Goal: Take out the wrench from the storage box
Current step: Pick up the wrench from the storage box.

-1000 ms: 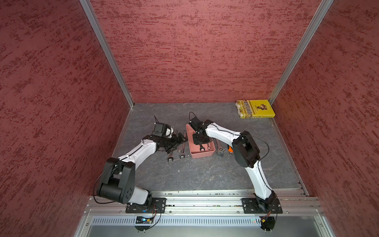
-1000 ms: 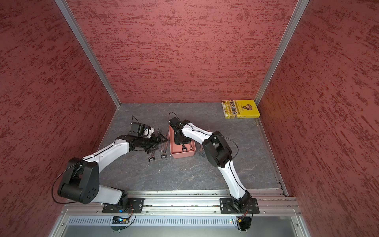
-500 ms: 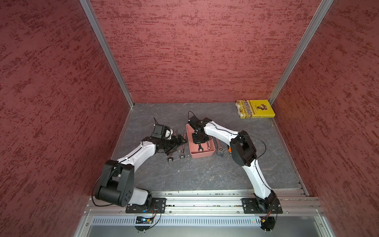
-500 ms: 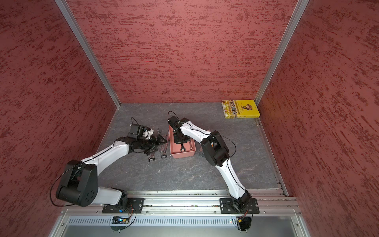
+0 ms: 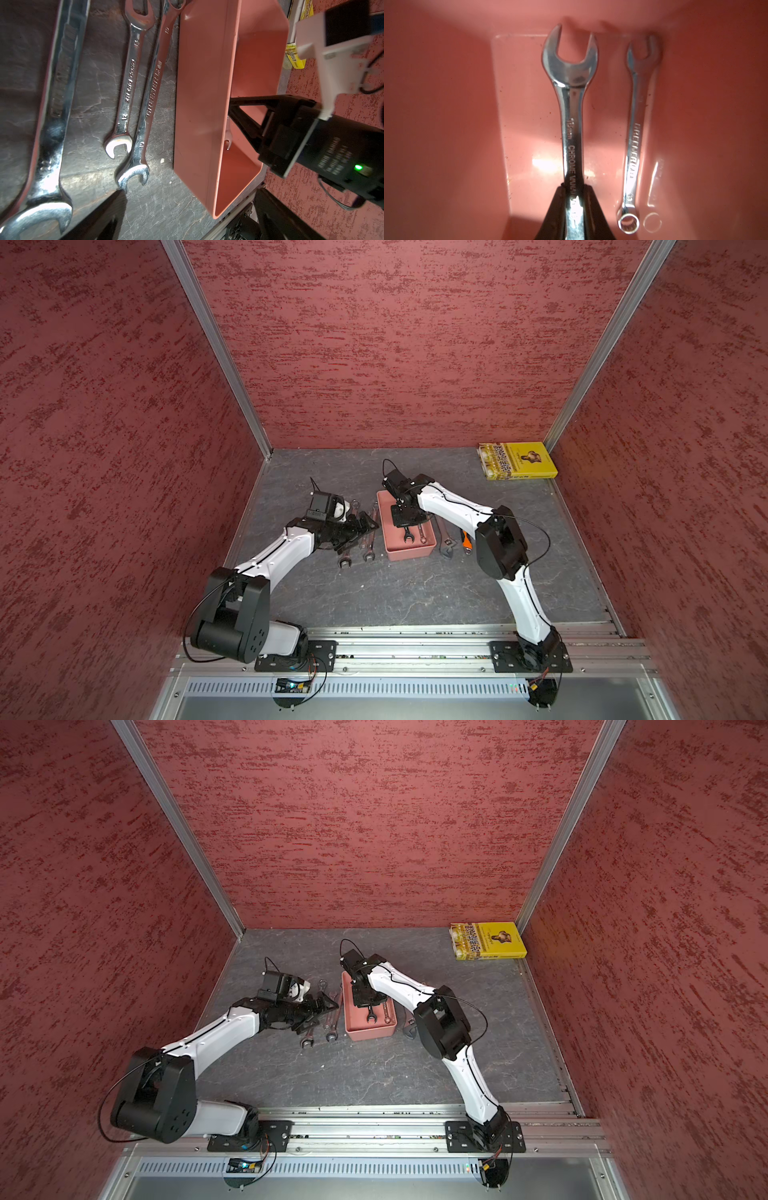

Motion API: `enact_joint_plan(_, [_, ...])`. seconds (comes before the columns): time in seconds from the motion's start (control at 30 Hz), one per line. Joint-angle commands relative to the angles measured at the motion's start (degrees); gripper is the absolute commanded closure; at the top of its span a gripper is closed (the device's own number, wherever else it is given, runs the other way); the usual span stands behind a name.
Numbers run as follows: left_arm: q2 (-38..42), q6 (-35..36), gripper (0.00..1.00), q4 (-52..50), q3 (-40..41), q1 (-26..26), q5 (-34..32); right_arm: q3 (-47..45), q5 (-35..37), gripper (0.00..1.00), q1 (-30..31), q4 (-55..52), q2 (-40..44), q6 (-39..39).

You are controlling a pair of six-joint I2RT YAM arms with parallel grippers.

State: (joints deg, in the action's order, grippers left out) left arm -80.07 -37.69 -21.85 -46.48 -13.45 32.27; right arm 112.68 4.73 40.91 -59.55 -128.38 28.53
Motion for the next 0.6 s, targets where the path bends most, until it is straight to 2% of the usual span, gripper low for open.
enact_joint_plan(0.0, [0.59,0.02,0.0,0.97,-0.01,0.18,-0.36,-0.38,2.86,1.0,0.32,-1.21,5.51,0.49])
enact_joint_plan(0.3, [0.45,-0.42,0.0,1.2,-0.15,0.0,-0.07,-0.5,5.24,1.0,-0.8,-5.38,12.81,-0.36])
enact_joint_plan(0.57, [-0.64,-1.59,0.0,1.77,-2.86,-0.95,0.61,-15.05,5.06,1.0,-7.13,-1.73,22.69,-3.29])
